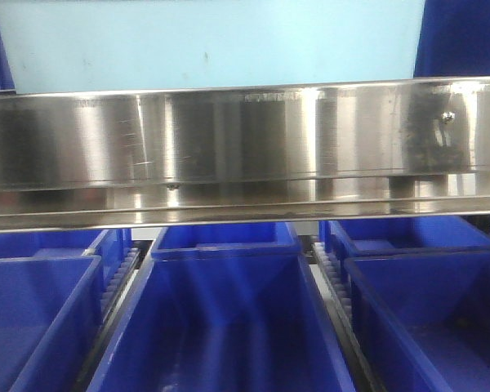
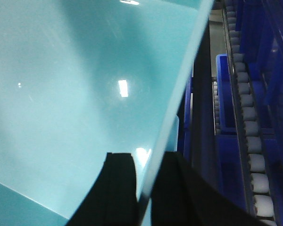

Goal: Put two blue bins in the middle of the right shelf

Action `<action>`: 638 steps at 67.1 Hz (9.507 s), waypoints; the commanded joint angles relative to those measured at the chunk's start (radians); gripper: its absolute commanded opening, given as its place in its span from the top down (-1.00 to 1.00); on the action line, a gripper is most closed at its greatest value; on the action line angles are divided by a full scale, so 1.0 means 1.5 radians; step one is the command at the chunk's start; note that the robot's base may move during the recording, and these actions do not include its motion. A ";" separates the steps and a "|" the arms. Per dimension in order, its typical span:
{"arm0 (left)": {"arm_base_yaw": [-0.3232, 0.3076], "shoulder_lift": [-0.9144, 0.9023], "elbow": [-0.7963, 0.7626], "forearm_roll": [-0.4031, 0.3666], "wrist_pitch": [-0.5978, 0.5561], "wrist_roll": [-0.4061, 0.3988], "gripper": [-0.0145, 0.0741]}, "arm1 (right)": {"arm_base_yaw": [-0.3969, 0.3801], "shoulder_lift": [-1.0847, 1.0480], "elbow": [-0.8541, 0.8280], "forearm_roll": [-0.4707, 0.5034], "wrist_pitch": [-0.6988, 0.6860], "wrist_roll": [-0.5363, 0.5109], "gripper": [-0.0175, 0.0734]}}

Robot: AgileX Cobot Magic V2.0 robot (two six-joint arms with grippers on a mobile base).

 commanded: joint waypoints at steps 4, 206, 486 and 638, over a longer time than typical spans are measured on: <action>0.003 -0.006 -0.010 -0.015 -0.039 -0.013 0.92 | -0.001 -0.008 -0.007 0.002 -0.029 -0.020 0.95; 0.020 -0.128 0.111 0.087 0.397 -0.023 -0.51 | -0.004 -0.015 0.085 -0.030 0.045 -0.060 -0.47; 0.003 -0.162 0.129 -0.005 0.218 -0.019 0.92 | -0.004 -0.093 0.190 0.014 -0.251 -0.036 0.95; 0.003 -0.119 0.129 -0.003 -0.017 -0.019 0.92 | -0.004 -0.093 0.190 0.014 -0.251 -0.036 0.95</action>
